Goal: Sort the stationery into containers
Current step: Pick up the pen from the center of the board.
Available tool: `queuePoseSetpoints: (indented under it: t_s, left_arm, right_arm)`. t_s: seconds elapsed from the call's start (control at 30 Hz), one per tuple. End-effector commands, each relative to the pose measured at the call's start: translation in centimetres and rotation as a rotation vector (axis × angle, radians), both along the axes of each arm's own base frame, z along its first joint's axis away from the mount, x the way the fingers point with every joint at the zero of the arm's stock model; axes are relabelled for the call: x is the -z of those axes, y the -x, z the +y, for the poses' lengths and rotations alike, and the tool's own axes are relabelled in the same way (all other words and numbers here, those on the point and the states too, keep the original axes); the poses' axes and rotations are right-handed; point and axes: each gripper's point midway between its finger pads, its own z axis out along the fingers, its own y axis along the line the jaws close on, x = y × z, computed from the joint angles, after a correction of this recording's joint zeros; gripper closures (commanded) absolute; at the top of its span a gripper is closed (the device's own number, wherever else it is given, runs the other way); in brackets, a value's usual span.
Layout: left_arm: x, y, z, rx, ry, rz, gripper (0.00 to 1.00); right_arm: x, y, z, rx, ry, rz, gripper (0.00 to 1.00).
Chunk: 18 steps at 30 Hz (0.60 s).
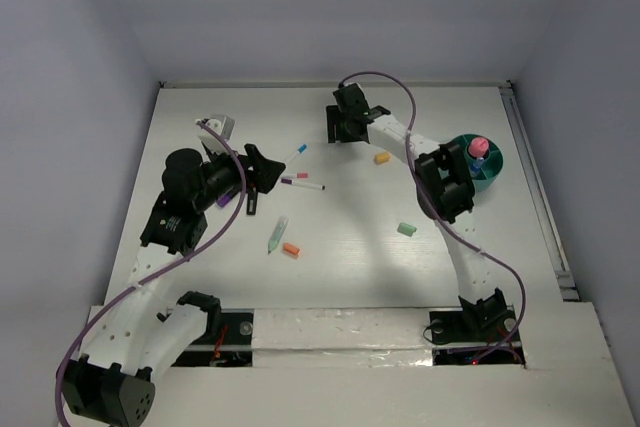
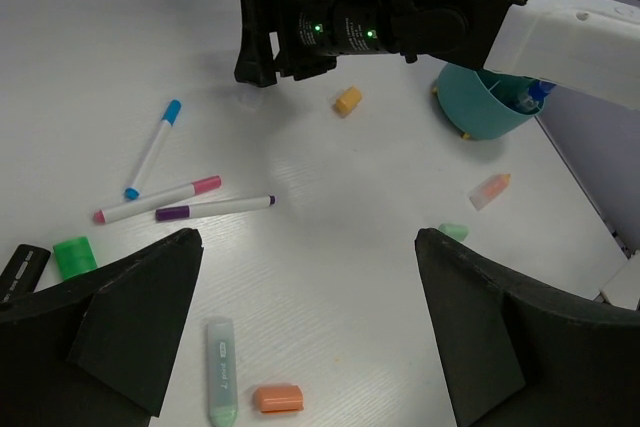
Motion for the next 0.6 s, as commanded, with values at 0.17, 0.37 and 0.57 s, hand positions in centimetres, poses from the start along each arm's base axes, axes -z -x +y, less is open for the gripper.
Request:
queuePoseSetpoints:
  t_s: [0.17,0.37,0.57]
  left_arm:
    - [-0.8,0.5,-0.3,0.028,0.01,-0.041,0.14]
    - [-0.9,0.6,-0.3,0.028,0.011,-0.044,0.14]
    - [-0.8,0.5,-0.3,0.025,0.011,-0.042,0.14]
  right_arm:
    - [1.1,-1.8,0.2,0.045,0.007,0.004,0.35]
    - [2.7,-1.7,0.1,0.035,0.033,0.035,0.5]
    - [3.8,-1.6,-0.8,0.026,0.1,0.048,0.53]
